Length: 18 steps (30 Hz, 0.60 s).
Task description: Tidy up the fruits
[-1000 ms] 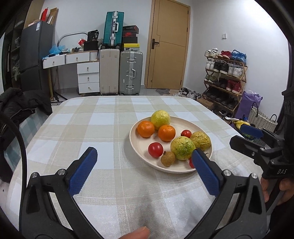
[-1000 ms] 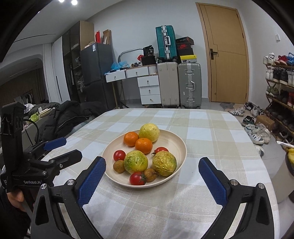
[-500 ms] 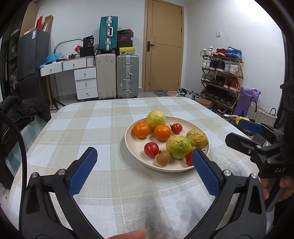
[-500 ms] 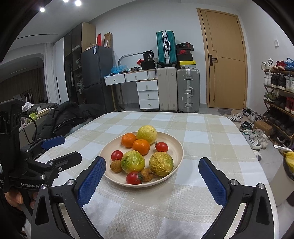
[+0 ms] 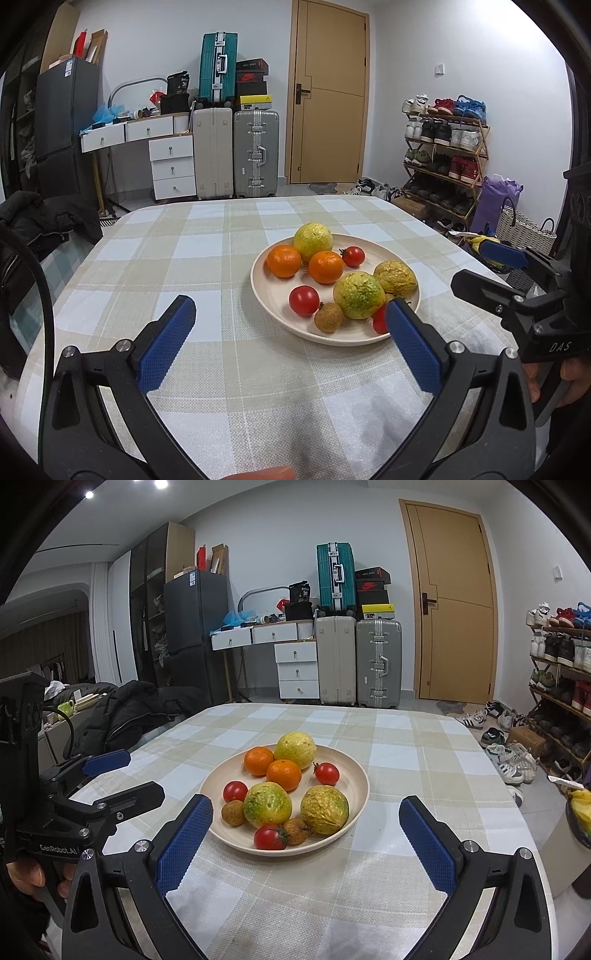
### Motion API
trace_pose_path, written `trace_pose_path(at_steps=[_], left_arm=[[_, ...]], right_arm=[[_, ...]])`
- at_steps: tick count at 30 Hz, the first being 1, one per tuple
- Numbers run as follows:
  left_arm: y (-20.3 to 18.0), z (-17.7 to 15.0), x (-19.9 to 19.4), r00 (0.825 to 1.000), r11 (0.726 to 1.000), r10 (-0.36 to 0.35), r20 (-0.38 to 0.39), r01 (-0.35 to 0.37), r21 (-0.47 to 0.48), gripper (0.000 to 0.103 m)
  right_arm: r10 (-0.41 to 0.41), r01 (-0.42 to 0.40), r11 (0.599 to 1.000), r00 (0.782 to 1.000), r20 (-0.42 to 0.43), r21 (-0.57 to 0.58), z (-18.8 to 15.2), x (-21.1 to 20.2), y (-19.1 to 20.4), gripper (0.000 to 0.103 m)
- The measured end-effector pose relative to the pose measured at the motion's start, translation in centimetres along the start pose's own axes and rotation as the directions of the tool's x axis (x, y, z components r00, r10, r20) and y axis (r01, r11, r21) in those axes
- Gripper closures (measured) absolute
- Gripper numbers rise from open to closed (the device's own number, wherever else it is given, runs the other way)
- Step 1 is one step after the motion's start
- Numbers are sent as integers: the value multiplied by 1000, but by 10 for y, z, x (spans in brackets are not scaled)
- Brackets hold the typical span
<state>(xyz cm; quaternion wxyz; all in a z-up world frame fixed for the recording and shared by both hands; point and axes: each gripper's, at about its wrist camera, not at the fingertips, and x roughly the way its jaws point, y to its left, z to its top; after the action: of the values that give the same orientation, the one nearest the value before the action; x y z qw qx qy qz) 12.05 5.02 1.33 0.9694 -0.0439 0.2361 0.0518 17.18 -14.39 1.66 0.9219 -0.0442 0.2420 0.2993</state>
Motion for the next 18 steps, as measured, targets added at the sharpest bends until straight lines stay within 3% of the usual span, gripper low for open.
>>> trace_pose_path(at_steps=[18], left_arm=[[1, 0, 1, 1000, 1000, 0, -1, 0, -2, 0]], right_arm=[[1, -1, 1000, 1000, -1, 2, 0, 0, 0, 0]])
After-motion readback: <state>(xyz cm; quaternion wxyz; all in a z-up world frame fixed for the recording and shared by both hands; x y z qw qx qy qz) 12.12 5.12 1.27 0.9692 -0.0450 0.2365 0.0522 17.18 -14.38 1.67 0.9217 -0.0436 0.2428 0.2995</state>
